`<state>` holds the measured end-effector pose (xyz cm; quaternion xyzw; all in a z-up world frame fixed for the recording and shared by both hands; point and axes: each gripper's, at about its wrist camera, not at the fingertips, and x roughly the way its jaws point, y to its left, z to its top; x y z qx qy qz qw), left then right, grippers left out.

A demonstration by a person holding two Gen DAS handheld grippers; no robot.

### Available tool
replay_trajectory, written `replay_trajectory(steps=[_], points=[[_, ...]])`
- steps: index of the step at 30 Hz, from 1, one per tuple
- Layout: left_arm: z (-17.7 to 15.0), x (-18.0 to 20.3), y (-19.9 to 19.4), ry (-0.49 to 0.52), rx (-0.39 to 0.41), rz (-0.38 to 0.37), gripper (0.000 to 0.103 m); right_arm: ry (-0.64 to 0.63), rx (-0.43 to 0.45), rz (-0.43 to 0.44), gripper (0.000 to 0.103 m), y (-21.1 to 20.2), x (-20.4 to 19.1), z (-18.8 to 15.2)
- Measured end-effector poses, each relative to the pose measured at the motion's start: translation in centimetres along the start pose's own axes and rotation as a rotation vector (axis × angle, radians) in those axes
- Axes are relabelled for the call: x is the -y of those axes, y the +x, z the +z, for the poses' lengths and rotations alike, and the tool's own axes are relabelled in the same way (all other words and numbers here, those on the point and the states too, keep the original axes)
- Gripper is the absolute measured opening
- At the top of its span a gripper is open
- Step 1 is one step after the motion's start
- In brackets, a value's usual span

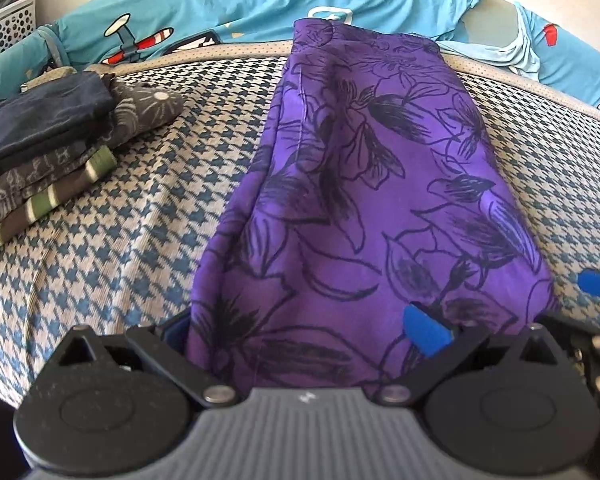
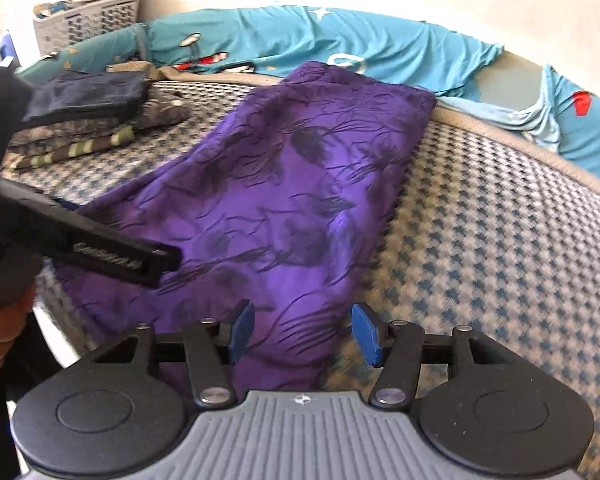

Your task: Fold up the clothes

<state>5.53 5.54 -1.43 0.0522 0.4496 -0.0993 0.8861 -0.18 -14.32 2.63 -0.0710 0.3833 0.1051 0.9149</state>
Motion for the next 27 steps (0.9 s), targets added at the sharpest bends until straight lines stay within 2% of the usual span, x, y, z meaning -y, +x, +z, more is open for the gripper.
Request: replay_trajectory(steps=[7,15,21,27], points=[[2.6,0.8,1.0,-0.017,-0.013,-0.025,0.103,0.106,-0.019,-0.099,0.059,2.0,2.6,2.6],[5.5,2.4,2.4,0.020,0.005,-0.022,0.103,0.194,-0.077,-0.192,0.061,4.3,5.3,4.5],[7.0,3.4,3.0,0.032,0.011,-0.047,0.103,0.244,-0.134,-0.271,0.064,5.8,6.8,5.2],[8.2,4.3,3.8,0.056,0.012,-0.046,0.103,0.246,-0.141,-0.349,0.064,6.9,8.1,6.5]])
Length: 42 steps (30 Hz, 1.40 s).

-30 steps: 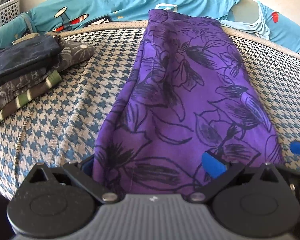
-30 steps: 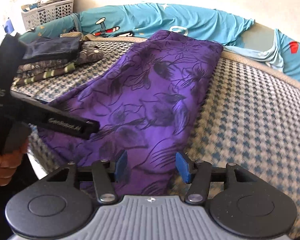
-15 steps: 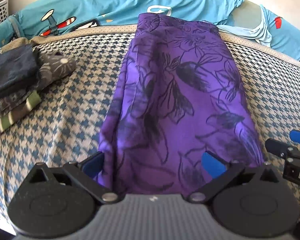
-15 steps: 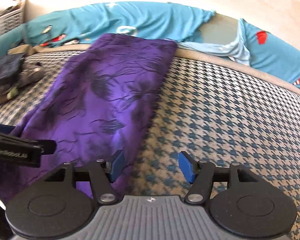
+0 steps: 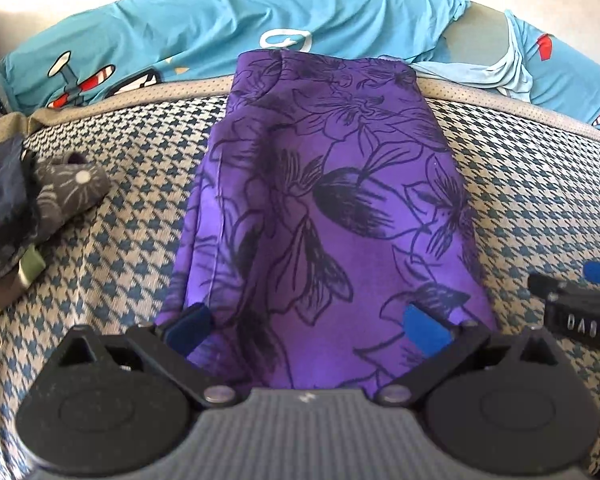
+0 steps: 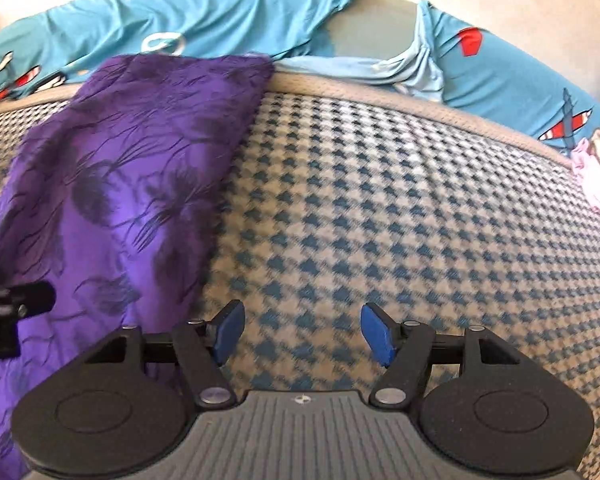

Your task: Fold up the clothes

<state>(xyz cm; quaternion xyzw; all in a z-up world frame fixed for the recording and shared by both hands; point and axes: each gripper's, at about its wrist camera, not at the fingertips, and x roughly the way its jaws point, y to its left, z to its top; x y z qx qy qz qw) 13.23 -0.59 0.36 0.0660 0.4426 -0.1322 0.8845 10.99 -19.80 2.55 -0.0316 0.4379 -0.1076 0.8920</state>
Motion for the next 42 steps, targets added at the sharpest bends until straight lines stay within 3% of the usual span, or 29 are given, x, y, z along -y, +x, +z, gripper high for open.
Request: replay_trajectory(steps=[12,20,25,32,42], points=[[3.7,0.5,1.6,0.034,0.037,0.016,0.103,0.022,0.032,-0.136,0.064,2.6,0.7,3.3],[6.3,-0.6,2.4,-0.049,0.049,0.026,0.103,0.098,0.026,-0.107,0.064,4.6,0.8,5.6],[6.8,-1.5,3.0,-0.104,0.016,0.044,0.103,0.115,-0.063,-0.067,0.064,6.7,0.3,6.8],[6.2,-1.5,3.8,-0.075,-0.034,0.044,0.103,0.175,-0.209,0.044,0.065,7.7,0.3,6.2],[5.6,-0.9,4.4,-0.054,-0.066,0.036,0.103,0.157,-0.228,0.040,0.068,7.4,-0.1,5.6]])
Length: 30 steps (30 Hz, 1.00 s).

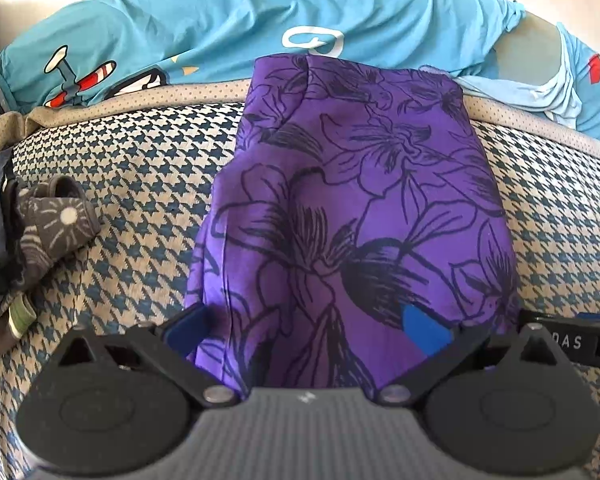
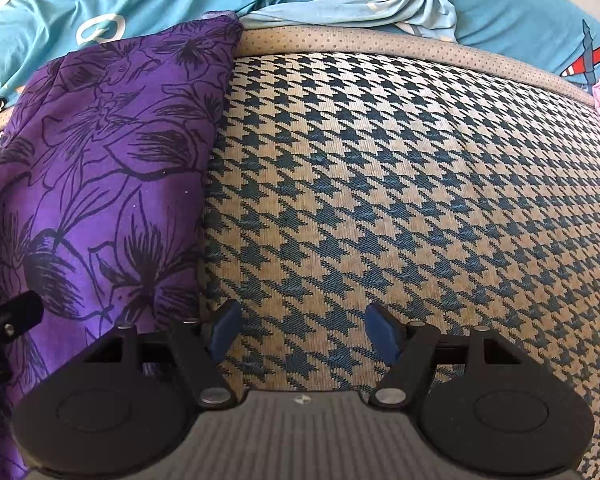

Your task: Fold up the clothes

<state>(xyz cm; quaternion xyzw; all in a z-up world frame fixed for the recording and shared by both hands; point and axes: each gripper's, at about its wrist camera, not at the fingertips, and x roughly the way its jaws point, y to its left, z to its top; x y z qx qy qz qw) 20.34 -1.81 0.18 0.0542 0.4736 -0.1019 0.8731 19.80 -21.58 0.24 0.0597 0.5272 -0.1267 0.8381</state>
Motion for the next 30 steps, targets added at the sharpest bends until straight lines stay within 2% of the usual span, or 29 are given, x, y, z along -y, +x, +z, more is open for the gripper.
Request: replay_trajectory(steps=[8,13,19,22,26,30], points=[[-0.2,0.1,0.6,-0.004,-0.016,0.000,0.103,0.015,-0.013,0.008,0.070,0.3,0.3,0.2],[-0.3,-0.1,1.1,-0.010,-0.021,0.019,0.103,0.004,0.043,0.027,0.070,0.1,0.4,0.4],[-0.3,-0.5,1.2,-0.024,-0.016,0.027,0.103,0.042,0.238,0.216,0.070,-1.1,2.0,1.2],[-0.3,-0.6,1.3,-0.022,-0.016,0.032,0.103,0.054,0.305,0.318,0.070,-1.0,2.0,2.1],[-0.3,-0.6,1.4,-0.024,-0.016,0.035,0.103,0.062,0.362,0.388,0.070,0.1,1.6,3.4],[-0.2,-0.7,1.5,-0.023,-0.018,0.034,0.103,0.078,0.360,0.448,0.070,1.7,1.7,5.2]])
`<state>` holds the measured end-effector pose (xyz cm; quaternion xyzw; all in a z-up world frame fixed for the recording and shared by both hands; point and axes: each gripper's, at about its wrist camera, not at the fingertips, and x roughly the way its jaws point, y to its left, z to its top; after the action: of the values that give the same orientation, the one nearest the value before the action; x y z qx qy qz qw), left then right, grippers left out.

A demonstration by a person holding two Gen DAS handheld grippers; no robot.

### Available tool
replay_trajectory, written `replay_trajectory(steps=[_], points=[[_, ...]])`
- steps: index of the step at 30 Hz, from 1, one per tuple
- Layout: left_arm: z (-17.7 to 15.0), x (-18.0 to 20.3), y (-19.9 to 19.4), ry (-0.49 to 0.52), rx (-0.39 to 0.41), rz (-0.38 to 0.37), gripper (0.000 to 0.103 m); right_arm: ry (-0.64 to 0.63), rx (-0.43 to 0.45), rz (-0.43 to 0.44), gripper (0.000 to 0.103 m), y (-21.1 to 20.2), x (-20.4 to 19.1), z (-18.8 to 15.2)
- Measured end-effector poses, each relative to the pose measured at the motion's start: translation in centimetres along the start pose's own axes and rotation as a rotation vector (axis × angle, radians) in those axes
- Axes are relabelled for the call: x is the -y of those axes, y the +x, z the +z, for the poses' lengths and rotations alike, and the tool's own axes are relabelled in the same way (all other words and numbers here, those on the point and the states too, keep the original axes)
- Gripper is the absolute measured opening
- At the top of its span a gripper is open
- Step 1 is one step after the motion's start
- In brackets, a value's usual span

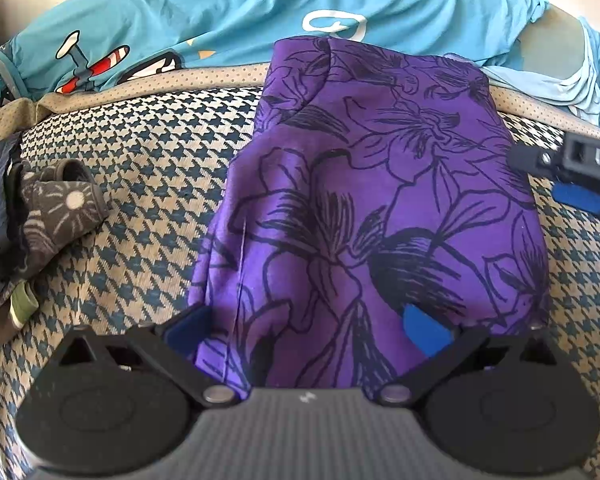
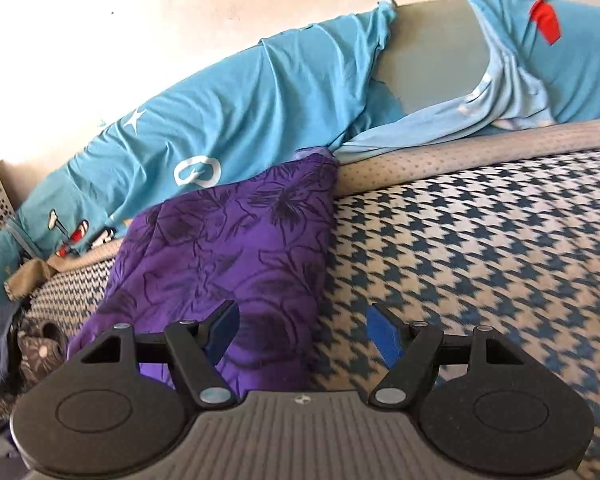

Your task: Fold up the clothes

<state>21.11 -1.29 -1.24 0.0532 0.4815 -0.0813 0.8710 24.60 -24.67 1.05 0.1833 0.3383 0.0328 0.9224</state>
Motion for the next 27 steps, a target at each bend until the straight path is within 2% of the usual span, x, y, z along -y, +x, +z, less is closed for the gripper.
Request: replay_trajectory(steps=[5,15,18,20,22,27], points=[[0.1,-0.3,0.3,-0.010,-0.003,-0.004,0.103,0.074,0.006,0.073,0.070,1.5,1.6,0.5],[0.2,-0.5,0.6,-0.008,-0.001,-0.010,0.103,0.165,0.021,0.153,0.070,4.6,3.4,1.2],[0.2,-0.8,0.7,-0.016,-0.002,-0.014,0.103,0.160,0.027,0.182,0.062,5.3,3.7,1.5],[0.2,-0.9,0.8,-0.018,-0.005,-0.017,0.103,0.175,0.020,0.215,0.051,5.9,3.9,1.7],[0.2,-1.0,0.8,-0.020,-0.006,-0.020,0.103,0.178,0.009,0.246,0.043,6.5,3.9,1.7],[0.2,-1.0,0.9,-0.016,-0.007,-0.028,0.103,0.180,0.009,0.296,0.039,7.8,3.9,2.0]])
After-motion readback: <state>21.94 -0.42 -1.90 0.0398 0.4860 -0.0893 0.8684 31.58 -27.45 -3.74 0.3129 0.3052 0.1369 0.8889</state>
